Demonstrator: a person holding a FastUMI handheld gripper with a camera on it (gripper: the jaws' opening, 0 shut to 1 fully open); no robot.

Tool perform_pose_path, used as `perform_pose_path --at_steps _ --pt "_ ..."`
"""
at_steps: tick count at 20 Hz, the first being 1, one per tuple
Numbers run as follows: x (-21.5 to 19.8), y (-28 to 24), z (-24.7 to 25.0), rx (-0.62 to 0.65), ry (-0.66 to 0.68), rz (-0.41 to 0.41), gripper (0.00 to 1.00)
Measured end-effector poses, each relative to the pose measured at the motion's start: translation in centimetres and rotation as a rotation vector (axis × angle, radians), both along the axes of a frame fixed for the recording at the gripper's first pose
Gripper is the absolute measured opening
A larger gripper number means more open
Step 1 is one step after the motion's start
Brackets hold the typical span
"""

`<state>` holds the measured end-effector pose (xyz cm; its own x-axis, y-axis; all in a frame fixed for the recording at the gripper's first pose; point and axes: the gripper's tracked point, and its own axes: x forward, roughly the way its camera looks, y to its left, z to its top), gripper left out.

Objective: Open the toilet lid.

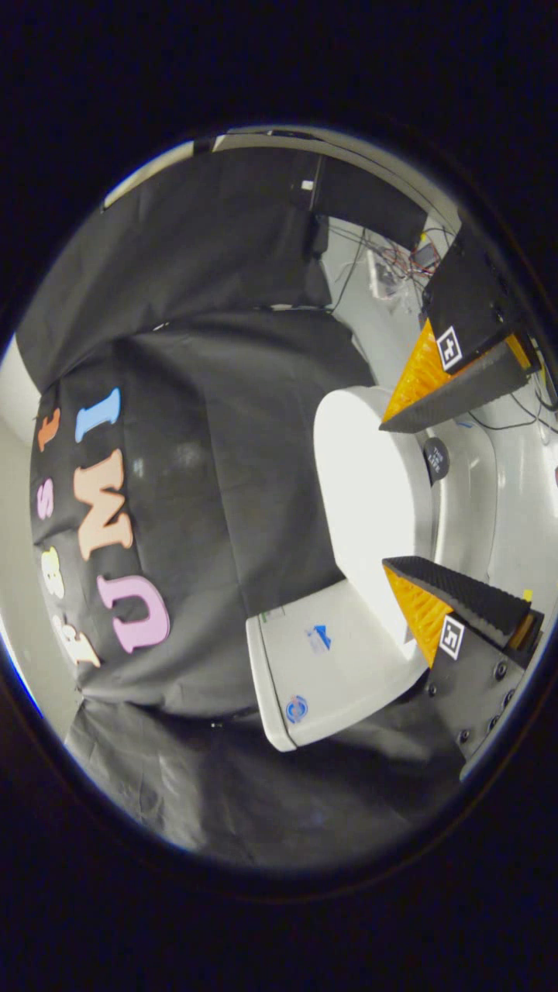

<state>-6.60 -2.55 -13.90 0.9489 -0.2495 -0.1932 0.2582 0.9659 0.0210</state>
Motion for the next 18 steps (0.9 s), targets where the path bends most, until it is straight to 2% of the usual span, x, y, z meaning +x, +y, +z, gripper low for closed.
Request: perform_pose_path --at_steps 3,7,9,11,13,16,17,18 --pt "0.6 -2.1 -2.4 0.054 0.058 -0.061 0.99" --pt "1.7 -3.4 -5.0 0.158 0.113 -0.100 0.99" --pt "2.0 -4.2 -6.5 0.237 0.135 -0.138 0.99" --pt "2.2 -4.4 -8.2 0.369 0.149 -0.153 0.99" --pt "3.4 -4.0 -9.7 0.532 0.148 -0.150 0.89" --pt "3.6 -4.9 -11.1 0.734 0.128 -0.197 0.74" --pt "3.7 -4.7 -11.0 0.800 0.100 -0.189 0.74" --pt "3.8 -5.3 -11.0 0.861 0.071 -0.214 0.60"
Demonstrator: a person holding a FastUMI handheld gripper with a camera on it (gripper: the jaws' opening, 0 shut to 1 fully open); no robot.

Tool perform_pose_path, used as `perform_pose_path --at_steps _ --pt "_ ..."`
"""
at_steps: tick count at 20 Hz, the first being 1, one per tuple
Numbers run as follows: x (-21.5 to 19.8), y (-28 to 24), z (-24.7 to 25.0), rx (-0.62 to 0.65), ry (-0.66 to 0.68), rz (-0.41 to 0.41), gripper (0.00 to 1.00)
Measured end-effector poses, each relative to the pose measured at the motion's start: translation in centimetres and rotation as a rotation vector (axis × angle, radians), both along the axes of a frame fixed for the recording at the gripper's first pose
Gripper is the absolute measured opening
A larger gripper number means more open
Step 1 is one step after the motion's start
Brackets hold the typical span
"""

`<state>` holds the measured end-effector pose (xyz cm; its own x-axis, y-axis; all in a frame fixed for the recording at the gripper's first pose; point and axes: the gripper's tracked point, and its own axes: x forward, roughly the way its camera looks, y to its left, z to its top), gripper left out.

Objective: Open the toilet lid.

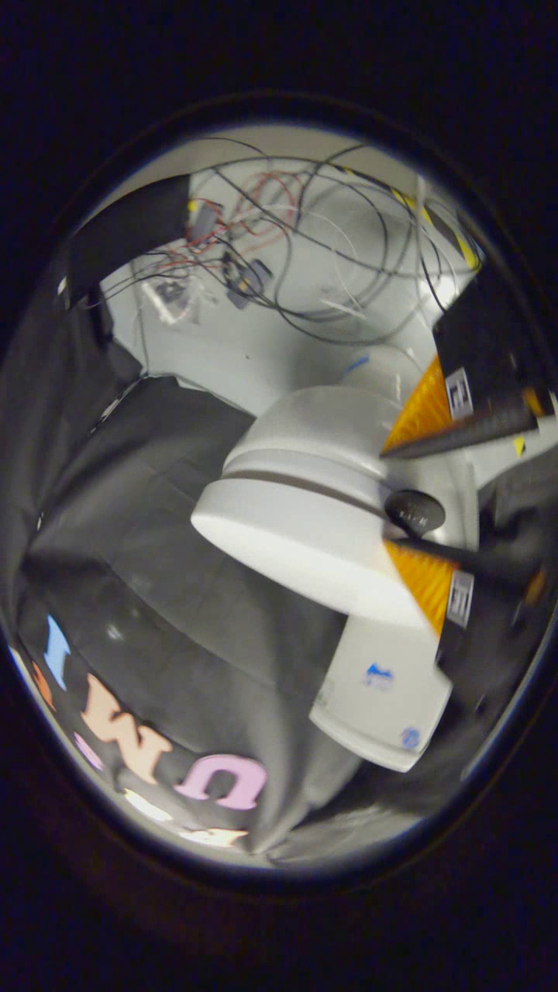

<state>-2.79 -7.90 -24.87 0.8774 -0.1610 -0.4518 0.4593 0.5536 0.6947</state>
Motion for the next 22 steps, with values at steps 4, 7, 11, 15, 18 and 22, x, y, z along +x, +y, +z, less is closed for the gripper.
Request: perform_pose_path --at_steps 4,7,11,15,18,22 --pt "0.8 1.1 -0.4 0.246 -0.056 -0.016 0.18" --pt "0.8 1.7 -0.6 0.257 -0.065 -0.004 0.18" --pt "0.9 2.0 0.1 0.253 -0.093 0.023 0.01" --pt "0.8 2.4 1.9 0.154 -0.082 0.061 0.01" --pt "1.1 2.8 3.9 0.083 -0.065 0.076 0.01" --pt "1.5 3.4 6.5 -0.015 -0.038 0.098 0.01"
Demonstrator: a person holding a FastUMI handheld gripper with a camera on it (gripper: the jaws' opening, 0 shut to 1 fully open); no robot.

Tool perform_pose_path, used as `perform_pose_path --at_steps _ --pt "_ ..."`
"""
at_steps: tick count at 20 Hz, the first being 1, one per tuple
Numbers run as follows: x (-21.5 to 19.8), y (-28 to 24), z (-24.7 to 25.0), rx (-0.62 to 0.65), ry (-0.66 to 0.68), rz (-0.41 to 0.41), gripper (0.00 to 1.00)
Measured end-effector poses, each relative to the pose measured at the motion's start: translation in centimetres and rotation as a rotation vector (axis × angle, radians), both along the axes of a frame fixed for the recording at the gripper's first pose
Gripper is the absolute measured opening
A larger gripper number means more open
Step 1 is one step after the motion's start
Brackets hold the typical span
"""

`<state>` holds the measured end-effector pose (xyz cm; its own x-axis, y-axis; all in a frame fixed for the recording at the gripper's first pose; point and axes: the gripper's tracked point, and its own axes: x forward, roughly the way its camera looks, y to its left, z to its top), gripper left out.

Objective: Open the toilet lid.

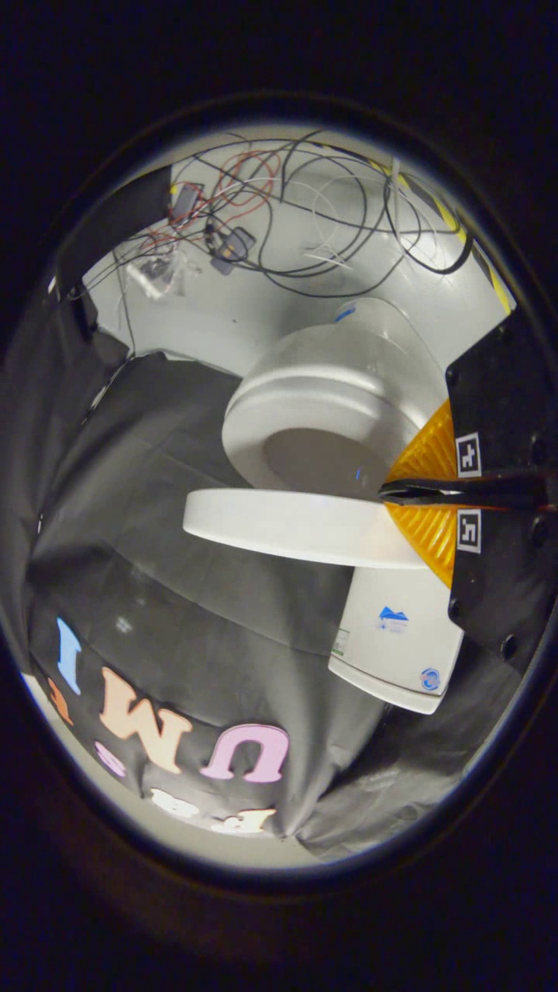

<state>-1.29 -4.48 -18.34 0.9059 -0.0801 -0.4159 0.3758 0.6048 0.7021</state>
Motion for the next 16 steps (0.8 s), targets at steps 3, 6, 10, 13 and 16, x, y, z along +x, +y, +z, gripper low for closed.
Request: perform_pose_path --at_steps 3,6,10,13,16 --pt "0.4 0.5 1.9 -0.064 0.026 -0.003 0.01" --pt "0.6 1.2 3.3 -0.125 0.038 0.001 0.01" --pt "0.9 1.8 4.2 -0.158 0.062 -0.012 0.01" --pt "1.0 2.1 4.9 -0.196 0.070 -0.010 0.01" --pt "1.3 2.6 5.6 -0.224 0.070 -0.006 0.01"
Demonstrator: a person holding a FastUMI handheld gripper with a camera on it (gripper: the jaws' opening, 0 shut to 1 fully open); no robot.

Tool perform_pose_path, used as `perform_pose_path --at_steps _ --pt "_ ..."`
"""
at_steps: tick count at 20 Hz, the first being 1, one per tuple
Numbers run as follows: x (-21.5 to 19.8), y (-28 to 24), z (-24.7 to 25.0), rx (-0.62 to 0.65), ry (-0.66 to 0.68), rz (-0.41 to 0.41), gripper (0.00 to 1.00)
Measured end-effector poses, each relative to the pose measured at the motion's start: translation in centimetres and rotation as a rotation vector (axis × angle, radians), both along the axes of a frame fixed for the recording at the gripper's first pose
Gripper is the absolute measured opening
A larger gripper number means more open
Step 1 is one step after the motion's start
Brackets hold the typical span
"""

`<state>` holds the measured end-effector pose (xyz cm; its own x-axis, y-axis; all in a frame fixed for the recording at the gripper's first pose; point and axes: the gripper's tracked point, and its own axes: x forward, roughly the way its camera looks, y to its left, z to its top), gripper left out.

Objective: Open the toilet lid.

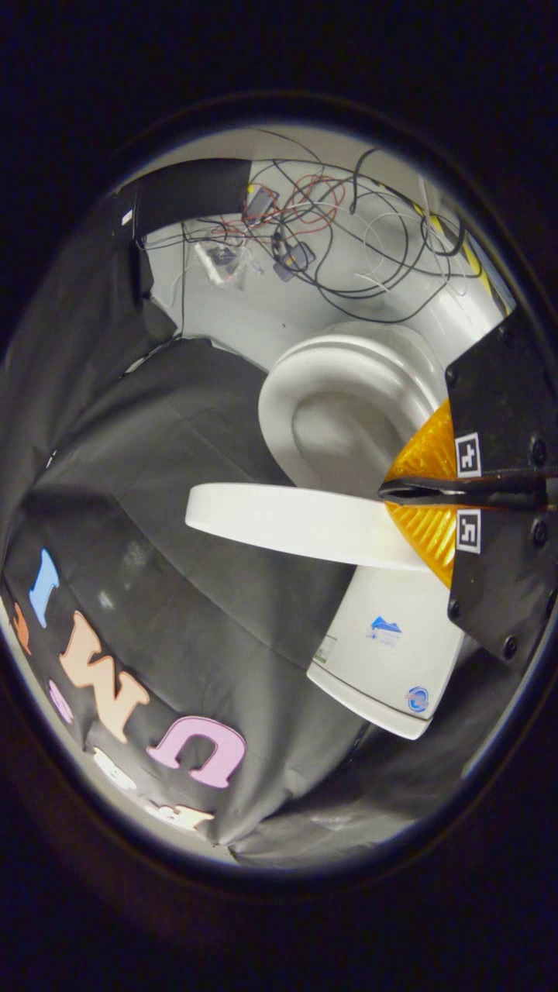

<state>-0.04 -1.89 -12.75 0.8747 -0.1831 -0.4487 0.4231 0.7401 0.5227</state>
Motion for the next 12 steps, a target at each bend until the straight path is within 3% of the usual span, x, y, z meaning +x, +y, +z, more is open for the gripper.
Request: perform_pose_path --at_steps 12 --pt "1.3 2.7 3.7 -0.163 0.002 0.056 0.01"
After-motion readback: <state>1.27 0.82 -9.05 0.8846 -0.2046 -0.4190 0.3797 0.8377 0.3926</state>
